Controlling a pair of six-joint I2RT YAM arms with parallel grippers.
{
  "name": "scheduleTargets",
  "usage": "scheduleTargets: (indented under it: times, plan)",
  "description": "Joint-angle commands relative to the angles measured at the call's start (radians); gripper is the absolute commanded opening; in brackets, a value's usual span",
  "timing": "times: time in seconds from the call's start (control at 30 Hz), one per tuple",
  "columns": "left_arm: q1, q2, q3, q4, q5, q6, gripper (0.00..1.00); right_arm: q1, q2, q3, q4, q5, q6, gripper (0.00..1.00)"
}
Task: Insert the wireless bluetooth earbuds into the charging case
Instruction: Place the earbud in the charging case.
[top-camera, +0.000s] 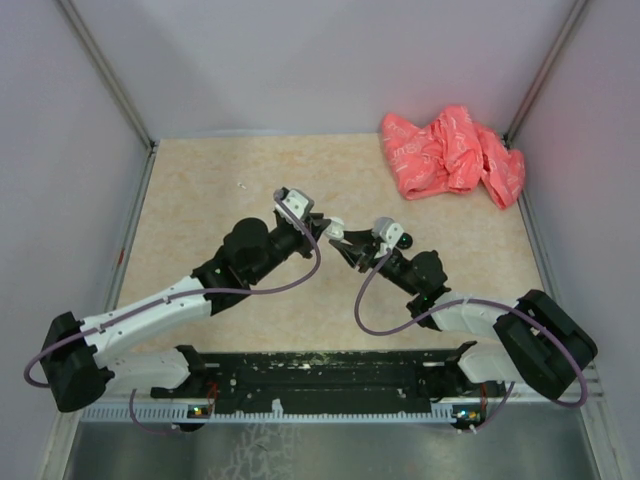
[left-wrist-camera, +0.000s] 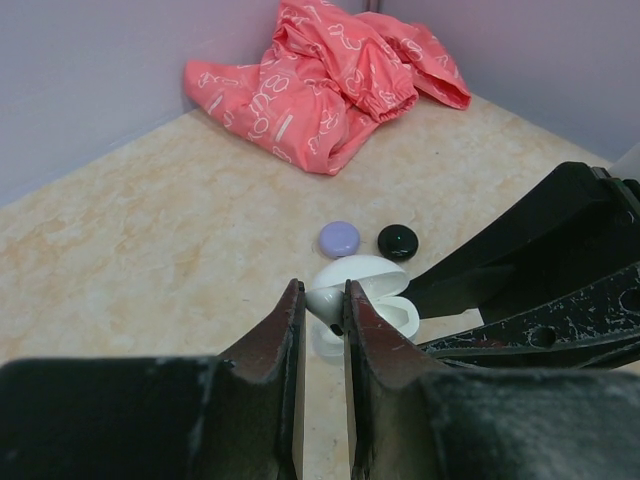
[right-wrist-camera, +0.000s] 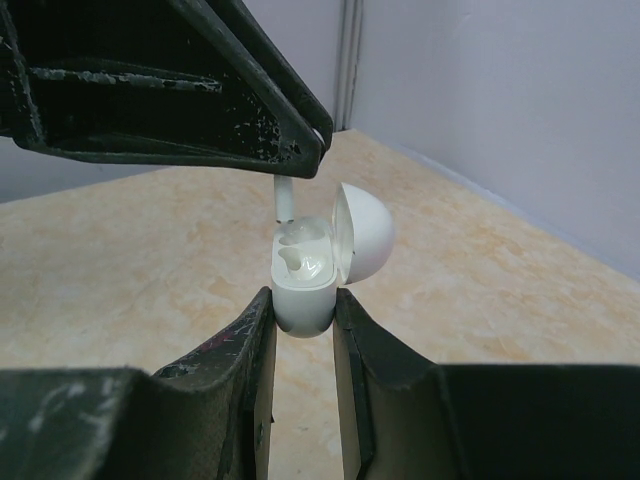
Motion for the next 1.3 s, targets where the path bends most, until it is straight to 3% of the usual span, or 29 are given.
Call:
scheduleTargets:
  times: [0.0,0.73,1.27]
  plan:
    - [-0.013,0.016,-0.009,0.057,-0.01,0.023,0.17,0.007,-0.021,0.025,0.083,-0.017,0.015,0.0]
    - [-0.044,0.044,0.012,-0.002,0.023,0.072,0.2,0.007,-0.041,0.012,0.094,0.01,0.009,0.0]
    - [-0.047,0.037,0.046,-0.061,-0.013,-0.002,0.49,0.006,-0.036,0.006,0.095,0.024,0.006,0.0]
